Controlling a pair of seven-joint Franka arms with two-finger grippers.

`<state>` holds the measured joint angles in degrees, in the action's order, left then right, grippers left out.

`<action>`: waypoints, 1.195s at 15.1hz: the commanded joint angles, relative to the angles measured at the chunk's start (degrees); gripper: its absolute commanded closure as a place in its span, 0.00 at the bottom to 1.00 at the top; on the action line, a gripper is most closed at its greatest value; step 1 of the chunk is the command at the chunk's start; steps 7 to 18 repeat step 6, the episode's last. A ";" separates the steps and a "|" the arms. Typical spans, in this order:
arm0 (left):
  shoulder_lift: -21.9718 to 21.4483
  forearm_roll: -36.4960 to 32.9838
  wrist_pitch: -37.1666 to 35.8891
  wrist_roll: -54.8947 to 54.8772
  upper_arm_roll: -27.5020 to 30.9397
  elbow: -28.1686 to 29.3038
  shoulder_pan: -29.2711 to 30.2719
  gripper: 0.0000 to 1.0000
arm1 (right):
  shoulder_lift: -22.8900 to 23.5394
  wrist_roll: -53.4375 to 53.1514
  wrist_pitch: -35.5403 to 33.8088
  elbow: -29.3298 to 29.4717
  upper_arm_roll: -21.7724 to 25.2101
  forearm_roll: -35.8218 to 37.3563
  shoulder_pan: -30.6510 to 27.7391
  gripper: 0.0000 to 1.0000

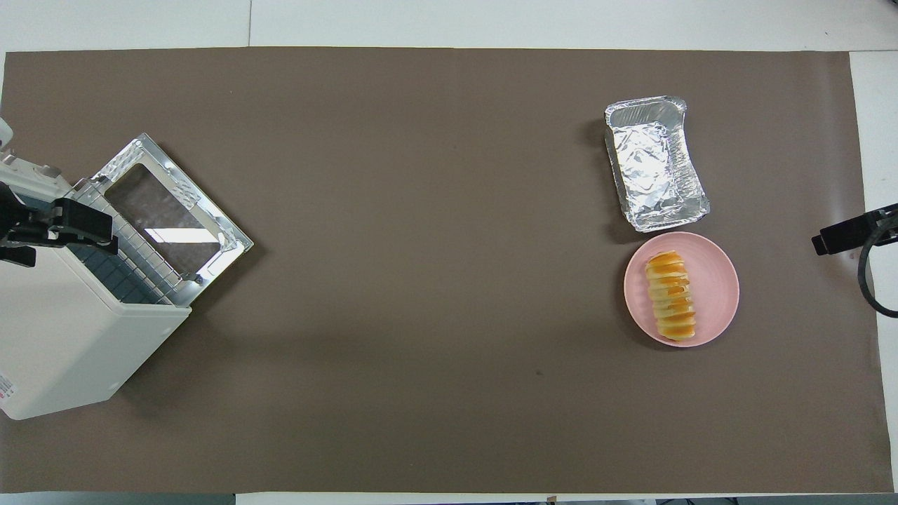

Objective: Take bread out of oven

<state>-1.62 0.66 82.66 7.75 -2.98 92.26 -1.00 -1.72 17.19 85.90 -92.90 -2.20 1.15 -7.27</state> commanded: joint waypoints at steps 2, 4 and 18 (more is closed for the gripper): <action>-1.63 0.30 0.57 -0.10 0.07 1.60 0.21 0.00 | -0.39 0.04 -0.99 0.26 -1.66 0.34 -1.87 0.00; -1.63 0.30 0.49 -0.10 0.07 1.60 0.21 0.00 | -0.39 0.04 -1.26 0.26 -1.66 0.34 -1.88 0.00; -1.63 0.30 0.48 -0.10 0.07 1.60 0.21 0.00 | -0.39 0.04 -1.09 0.26 -1.66 0.43 -1.79 0.00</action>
